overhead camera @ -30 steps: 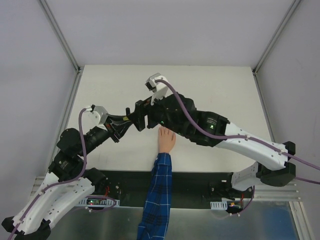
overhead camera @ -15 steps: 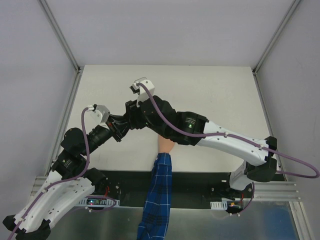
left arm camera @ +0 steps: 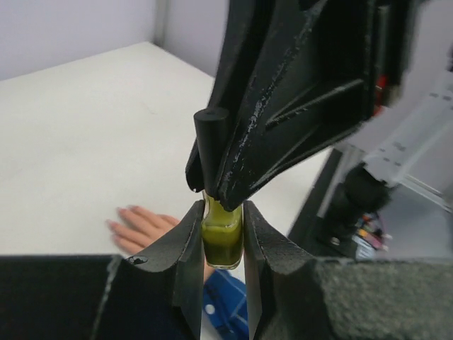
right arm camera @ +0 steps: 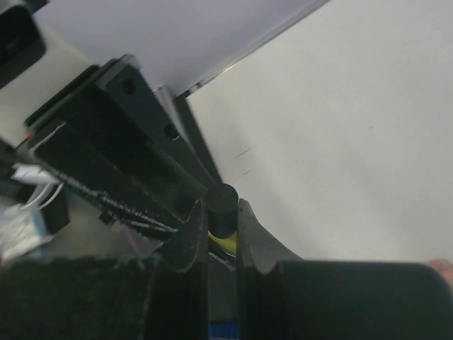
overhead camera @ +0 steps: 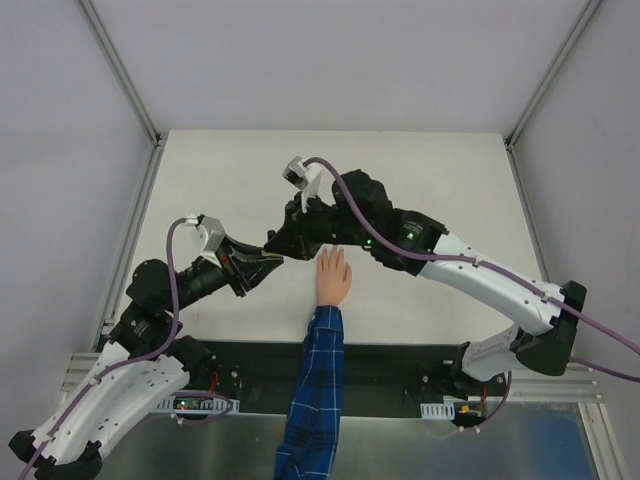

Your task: Paint the nails

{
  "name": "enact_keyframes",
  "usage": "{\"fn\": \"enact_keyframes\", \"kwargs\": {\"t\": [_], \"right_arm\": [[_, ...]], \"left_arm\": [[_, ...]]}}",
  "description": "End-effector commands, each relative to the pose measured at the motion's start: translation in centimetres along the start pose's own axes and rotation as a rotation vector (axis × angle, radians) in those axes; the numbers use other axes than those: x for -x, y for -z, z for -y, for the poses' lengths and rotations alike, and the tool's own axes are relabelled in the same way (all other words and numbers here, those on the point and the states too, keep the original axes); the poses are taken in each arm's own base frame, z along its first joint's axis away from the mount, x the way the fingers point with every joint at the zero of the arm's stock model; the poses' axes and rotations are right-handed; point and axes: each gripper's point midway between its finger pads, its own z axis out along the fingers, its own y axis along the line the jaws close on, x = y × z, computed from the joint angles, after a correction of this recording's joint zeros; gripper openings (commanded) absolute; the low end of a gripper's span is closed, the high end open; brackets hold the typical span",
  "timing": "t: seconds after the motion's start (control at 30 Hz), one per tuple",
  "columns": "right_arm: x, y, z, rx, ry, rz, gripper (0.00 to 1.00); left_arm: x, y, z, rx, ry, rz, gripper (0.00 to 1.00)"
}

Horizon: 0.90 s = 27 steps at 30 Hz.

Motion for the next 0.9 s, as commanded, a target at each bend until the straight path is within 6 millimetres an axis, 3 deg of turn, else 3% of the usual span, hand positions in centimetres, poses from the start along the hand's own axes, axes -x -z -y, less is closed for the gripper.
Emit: {"fn": "enact_keyframes", "kwargs": {"t": [0.0,0.1,0.17,0.47,0.5,0.53,0.73,0.87], "right_arm": [[-0.3,6.1,-8.3,0.648,0.123,-0.042,0.01],[-1.9,7.8,-9.2,0.759,0.192,-0.055,0.01],[-2.6,7.6,-8.7,0.740,0.197,-0.062,0.01],[-1.4,7.6,-8.0,0.594,0.222,0.015,0.02],[-1.1,7.6,-8.0,0.580,0.225,0.021,0.06],[-1.1,7.4,-7.6,0.539,0.214,0.017,0.21],[-0.7,7.2,-5.9,0.397,0.182,-0.006,0.63],[0.4,8.3,-5.2,0.322,0.165,0.025,0.79]], "left_arm": [[3.8,2.2,9.7,-0.526,-0.031,0.093,0.00],[4.1,3.4,12.2,-0.698,0.021,0.041,0.00],[4.7,3.5,12.5,-0.702,0.015,0.050,0.00],[5.0,2.5,10.8,-0.570,-0.014,0.065,0.00],[5.0,2.4,10.6,-0.559,-0.015,0.063,0.00],[5.1,2.2,10.2,-0.533,-0.029,0.076,0.00],[4.4,1.5,8.1,-0.409,-0.049,0.061,0.00],[4.0,1.3,6.6,-0.322,-0.053,0.068,0.00]]}}
